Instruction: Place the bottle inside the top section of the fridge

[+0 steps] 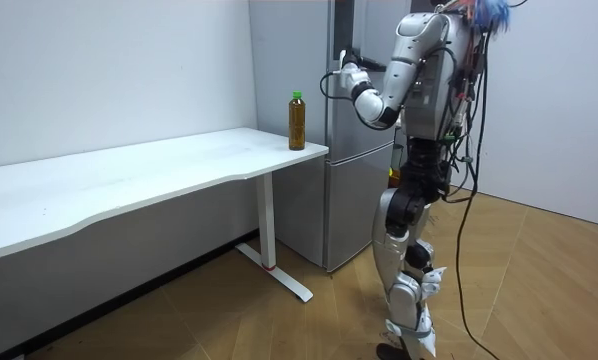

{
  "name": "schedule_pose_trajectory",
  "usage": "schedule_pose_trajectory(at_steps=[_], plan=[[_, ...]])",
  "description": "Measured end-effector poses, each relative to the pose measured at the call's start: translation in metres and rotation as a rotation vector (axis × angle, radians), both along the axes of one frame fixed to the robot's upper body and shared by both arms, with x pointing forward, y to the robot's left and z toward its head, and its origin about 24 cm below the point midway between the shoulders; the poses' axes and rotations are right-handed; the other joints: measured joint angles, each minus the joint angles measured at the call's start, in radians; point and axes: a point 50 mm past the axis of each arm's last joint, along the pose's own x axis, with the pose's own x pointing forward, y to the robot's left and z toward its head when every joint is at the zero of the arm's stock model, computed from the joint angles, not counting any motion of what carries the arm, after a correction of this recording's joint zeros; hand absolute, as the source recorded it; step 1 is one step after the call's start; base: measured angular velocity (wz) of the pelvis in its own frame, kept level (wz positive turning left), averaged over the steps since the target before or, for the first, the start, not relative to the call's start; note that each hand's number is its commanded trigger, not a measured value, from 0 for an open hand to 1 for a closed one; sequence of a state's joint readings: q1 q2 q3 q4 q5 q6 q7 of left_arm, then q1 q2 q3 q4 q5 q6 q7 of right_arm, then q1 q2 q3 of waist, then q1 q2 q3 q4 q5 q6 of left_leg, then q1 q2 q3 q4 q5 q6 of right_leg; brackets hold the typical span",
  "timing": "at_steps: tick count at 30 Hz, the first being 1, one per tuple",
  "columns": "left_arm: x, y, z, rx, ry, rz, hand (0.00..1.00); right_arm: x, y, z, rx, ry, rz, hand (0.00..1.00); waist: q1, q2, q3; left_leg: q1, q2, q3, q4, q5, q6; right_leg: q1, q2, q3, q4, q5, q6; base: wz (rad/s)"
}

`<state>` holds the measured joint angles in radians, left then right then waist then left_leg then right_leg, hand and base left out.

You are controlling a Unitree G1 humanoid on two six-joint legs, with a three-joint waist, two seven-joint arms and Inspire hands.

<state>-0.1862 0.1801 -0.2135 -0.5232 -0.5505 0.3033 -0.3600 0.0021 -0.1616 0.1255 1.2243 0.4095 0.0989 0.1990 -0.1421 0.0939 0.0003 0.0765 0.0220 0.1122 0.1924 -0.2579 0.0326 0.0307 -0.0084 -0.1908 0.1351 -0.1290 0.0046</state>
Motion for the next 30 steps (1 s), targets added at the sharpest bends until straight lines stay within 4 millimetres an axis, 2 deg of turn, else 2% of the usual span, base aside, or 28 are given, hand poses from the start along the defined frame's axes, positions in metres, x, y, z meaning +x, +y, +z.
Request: schedule_pose_trajectory(at_steps=[7, 15, 22, 30], plan=[[-0.0008, -0.0021, 0.0009, 0.002, -0.006, -0.015, 0.00, 0.0007, -0.0010, 0.0003, -0.004, 0.000, 0.011, 0.00, 0.000, 0.010, 0.0006, 0.001, 0.000, 0.023, 0.000, 0.000, 0.000, 0.000, -0.003, 0.001, 0.000, 0.001, 0.001, 0.00], [-0.0004, -0.0047, 0.0025, 0.036, -0.033, -0.018, 0.00, 0.0014, -0.0011, 0.0005, -0.007, 0.000, 0.025, 0.00, 0.000, 0.014, 0.0024, 0.000, -0.001, 0.024, 0.005, 0.000, 0.000, 0.002, -0.005, 0.000, 0.000, 0.002, 0.004, 0.00], [-0.0017, -0.0082, 0.0014, 0.043, -0.032, -0.032, 0.00, 0.0040, -0.0013, 0.0007, -0.013, -0.003, 0.038, 0.00, -0.003, 0.007, 0.0056, 0.000, -0.002, 0.034, 0.004, 0.000, 0.001, 0.004, -0.007, 0.002, 0.001, 0.004, 0.007, 0.02], [0.0003, -0.0080, 0.0022, 0.089, -0.065, 0.007, 0.00, 0.0050, -0.0015, 0.0010, -0.017, -0.010, 0.040, 0.00, -0.013, -0.008, 0.0037, -0.001, -0.002, 0.052, 0.006, 0.001, 0.001, -0.004, -0.006, 0.023, 0.001, 0.006, 0.010, -0.04]])
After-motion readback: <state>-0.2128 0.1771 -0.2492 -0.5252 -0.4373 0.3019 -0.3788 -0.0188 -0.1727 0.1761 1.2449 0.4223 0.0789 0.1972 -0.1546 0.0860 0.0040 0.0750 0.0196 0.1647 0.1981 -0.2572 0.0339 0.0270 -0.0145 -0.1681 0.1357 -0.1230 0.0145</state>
